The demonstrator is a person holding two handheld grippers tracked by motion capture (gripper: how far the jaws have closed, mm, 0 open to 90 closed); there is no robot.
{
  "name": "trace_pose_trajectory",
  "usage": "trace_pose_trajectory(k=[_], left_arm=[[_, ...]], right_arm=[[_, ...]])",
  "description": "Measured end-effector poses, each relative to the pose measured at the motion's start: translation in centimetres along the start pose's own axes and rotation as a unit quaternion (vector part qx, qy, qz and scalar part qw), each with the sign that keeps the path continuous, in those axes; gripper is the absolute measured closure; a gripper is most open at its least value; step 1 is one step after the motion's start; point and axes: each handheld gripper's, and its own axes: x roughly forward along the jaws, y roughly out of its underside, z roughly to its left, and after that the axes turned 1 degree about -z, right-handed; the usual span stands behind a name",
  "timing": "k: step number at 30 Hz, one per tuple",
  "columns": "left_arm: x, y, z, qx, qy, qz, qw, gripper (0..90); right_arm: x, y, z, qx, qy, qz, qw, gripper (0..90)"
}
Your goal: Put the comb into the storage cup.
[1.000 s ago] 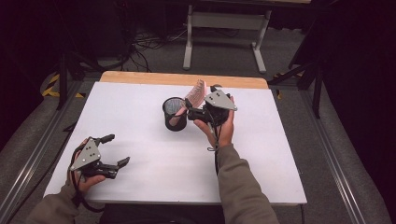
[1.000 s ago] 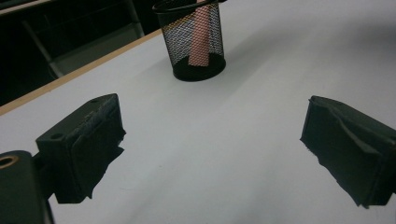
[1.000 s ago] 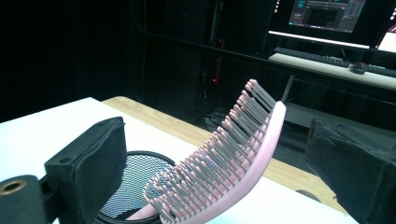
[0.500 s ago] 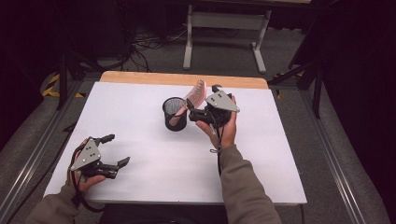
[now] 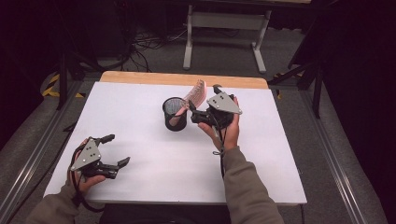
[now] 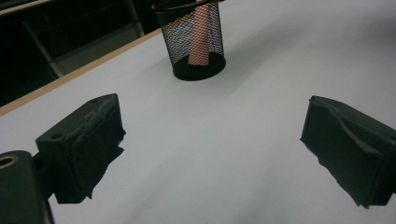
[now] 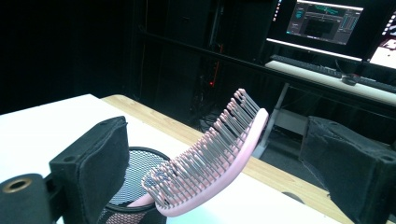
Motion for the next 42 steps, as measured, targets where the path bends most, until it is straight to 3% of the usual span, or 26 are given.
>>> trace_pose_trajectory(k=[42], left_arm=[[0.0, 0.0, -0.1, 0.001, -0.002, 0.000, 1.0000, 6.4]], right_arm=[[-2.4, 0.4, 0.5, -0.027, -0.016, 0.002, 0.9995, 8.6]])
